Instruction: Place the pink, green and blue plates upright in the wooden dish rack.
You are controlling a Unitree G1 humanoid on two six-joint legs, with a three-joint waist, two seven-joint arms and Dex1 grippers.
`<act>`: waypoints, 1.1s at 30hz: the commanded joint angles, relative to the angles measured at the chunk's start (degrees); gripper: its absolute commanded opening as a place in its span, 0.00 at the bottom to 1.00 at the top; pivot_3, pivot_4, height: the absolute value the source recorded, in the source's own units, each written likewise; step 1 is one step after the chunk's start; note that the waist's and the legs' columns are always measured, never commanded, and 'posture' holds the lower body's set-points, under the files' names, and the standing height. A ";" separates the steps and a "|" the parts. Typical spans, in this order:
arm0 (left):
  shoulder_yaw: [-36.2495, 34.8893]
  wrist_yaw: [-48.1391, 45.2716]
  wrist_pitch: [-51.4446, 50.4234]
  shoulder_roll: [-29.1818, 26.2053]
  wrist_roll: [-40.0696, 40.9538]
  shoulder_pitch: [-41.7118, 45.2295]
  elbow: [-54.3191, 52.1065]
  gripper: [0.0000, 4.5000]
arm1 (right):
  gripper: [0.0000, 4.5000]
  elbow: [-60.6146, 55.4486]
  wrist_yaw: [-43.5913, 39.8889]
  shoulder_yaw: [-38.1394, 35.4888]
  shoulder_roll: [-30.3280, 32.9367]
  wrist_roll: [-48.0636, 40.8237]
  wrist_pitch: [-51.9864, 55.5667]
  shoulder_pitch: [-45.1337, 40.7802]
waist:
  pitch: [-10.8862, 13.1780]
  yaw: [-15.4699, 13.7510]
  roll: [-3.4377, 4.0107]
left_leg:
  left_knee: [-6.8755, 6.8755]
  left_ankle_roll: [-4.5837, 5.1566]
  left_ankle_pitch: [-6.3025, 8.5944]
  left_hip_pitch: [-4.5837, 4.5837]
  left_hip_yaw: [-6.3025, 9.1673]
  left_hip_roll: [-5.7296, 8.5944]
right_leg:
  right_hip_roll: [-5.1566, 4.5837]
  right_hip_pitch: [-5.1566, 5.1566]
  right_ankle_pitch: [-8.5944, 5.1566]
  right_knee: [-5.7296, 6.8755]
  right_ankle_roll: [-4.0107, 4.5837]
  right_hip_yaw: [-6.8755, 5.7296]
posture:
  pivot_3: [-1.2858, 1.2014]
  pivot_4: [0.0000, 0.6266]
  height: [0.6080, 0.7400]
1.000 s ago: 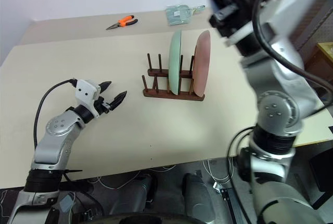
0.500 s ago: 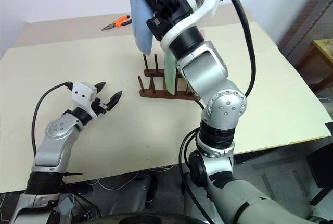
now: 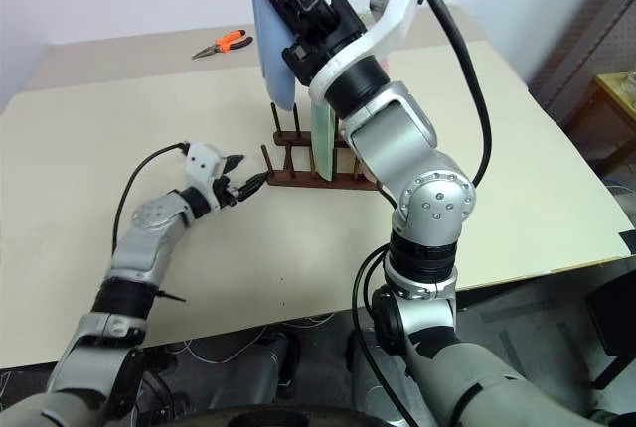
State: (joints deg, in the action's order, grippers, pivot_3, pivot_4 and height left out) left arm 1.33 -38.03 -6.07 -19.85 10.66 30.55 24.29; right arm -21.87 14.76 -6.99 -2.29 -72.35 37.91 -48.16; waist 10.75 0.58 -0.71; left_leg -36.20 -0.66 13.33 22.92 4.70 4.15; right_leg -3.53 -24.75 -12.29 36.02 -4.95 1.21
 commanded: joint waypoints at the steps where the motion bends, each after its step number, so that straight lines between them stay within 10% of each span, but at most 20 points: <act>1: 3.42 -5.36 2.58 1.32 -2.30 5.05 8.54 0.80 | 0.01 -1.76 -0.94 1.65 -0.85 1.98 -2.01 -1.48 | -0.01 0.08 -0.01 | -0.02 0.00 0.00 0.00 0.00 0.01 | 0.02 0.01 0.00 0.00 0.00 -0.01 | 0.52 0.24 1.00; 10: 7.90 -20.30 -1.75 1.00 -0.72 1.39 3.23 0.80 | 0.01 -2.67 -0.37 2.91 -1.20 5.62 -3.20 -1.75 | -0.03 0.30 0.00 | 0.04 0.00 0.01 -0.02 -0.01 0.03 | -0.11 0.02 -0.02 -0.01 -0.04 0.05 | 0.52 0.24 1.00; 33: -3.72 -11.18 -19.98 -11.70 8.51 -22.69 -36.04 0.80 | 0.01 -1.60 -22.10 2.63 16.58 -1.50 8.31 8.59 | 0.01 0.50 0.09 | 0.13 0.00 0.01 0.00 0.01 -0.10 | -0.12 -0.03 -0.09 -0.10 0.08 0.11 | 0.52 0.24 1.00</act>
State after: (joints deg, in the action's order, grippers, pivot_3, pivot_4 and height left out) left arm -0.53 -49.62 -25.79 -31.04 17.88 8.02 -8.28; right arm -22.53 -5.75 -3.41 14.31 -71.44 46.25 -38.11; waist 10.76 1.08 -0.63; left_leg -36.07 -0.66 13.34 22.93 4.71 4.04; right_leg -3.65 -24.78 -12.39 35.90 -4.86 1.32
